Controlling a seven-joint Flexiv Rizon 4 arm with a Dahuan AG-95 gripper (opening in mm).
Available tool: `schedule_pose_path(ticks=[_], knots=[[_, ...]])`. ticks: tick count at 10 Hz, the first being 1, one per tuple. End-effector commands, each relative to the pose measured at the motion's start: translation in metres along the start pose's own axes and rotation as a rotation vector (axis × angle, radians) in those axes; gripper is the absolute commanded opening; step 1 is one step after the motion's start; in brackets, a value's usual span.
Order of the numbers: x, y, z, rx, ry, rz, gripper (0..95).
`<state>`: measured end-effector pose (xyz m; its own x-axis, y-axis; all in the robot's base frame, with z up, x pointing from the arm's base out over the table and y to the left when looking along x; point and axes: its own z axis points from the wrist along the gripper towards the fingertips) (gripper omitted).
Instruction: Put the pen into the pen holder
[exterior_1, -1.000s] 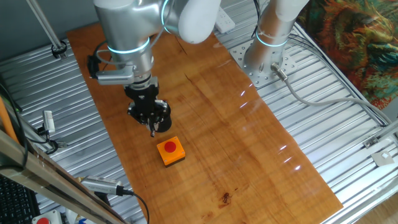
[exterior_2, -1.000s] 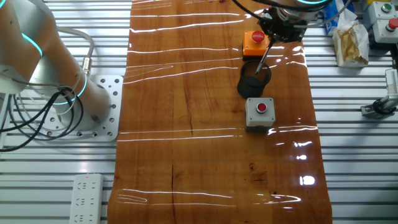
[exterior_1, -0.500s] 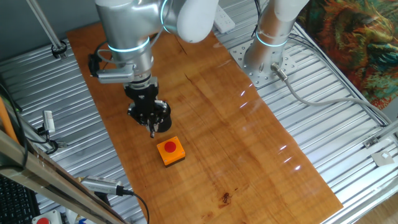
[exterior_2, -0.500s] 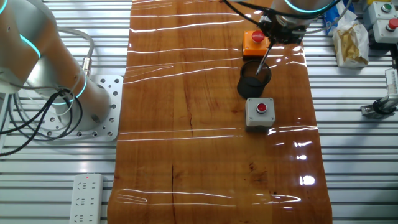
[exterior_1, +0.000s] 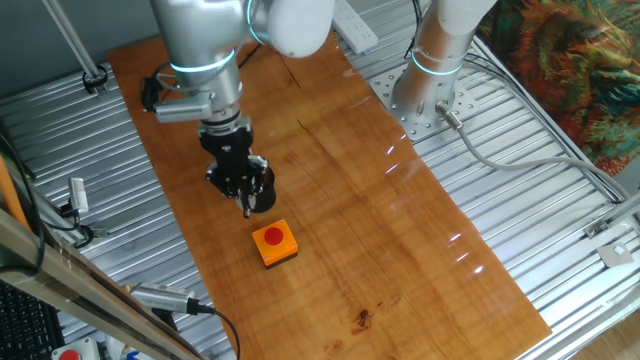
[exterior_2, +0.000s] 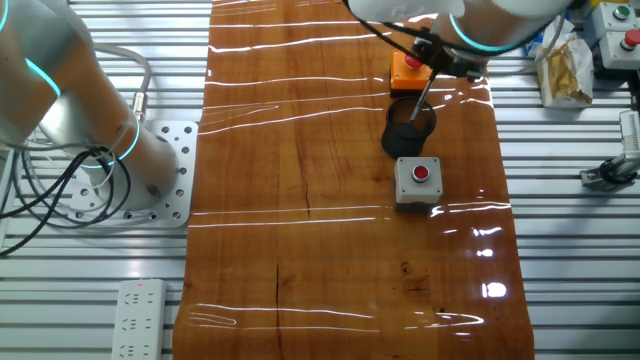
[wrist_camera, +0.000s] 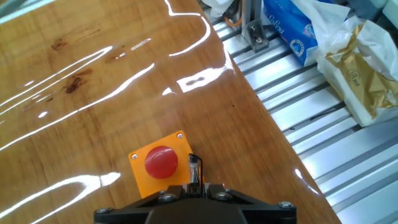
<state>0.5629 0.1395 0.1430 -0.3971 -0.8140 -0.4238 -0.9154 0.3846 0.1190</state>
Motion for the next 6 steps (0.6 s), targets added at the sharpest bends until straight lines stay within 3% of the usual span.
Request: schedule_pose_path(ticks=[1,6], knots=[[0.0034,0.0036,-0.0033,-0.005,-0.019,-0.005,0.0],[0.0032,0.0057,-0.0075,0.007,0.001,-0.005,0.0]])
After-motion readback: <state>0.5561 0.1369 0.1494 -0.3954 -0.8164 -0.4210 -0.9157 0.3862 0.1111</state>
